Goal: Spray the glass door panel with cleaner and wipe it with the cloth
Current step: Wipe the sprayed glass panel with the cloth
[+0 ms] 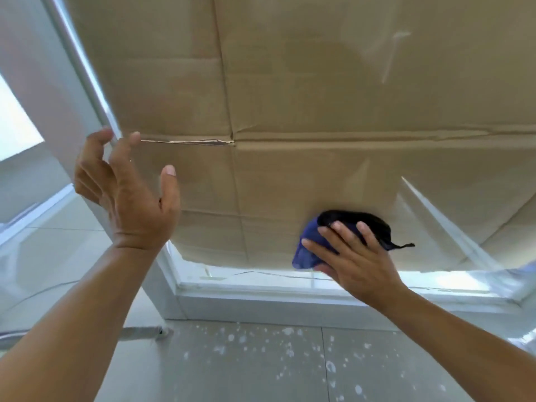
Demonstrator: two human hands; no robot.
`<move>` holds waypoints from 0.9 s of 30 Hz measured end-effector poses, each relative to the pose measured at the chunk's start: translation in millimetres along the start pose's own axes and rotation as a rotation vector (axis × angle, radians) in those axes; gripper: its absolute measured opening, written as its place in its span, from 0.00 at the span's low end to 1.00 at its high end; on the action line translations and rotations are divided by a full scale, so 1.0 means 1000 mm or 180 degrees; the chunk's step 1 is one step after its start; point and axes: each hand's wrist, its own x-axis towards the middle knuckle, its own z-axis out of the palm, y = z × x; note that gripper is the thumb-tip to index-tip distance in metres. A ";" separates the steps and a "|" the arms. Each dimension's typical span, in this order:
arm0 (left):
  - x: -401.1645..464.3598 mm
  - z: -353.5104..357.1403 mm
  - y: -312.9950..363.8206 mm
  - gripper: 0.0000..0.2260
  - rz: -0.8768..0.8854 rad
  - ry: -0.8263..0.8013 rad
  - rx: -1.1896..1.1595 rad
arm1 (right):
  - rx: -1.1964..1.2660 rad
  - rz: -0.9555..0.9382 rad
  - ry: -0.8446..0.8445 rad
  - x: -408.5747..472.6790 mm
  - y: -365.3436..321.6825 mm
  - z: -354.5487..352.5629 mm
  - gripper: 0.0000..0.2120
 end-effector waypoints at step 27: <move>-0.041 0.000 -0.056 0.30 -0.0482 -0.0651 -0.0067 | 0.0425 0.0807 0.0535 0.144 -0.049 -0.018 0.27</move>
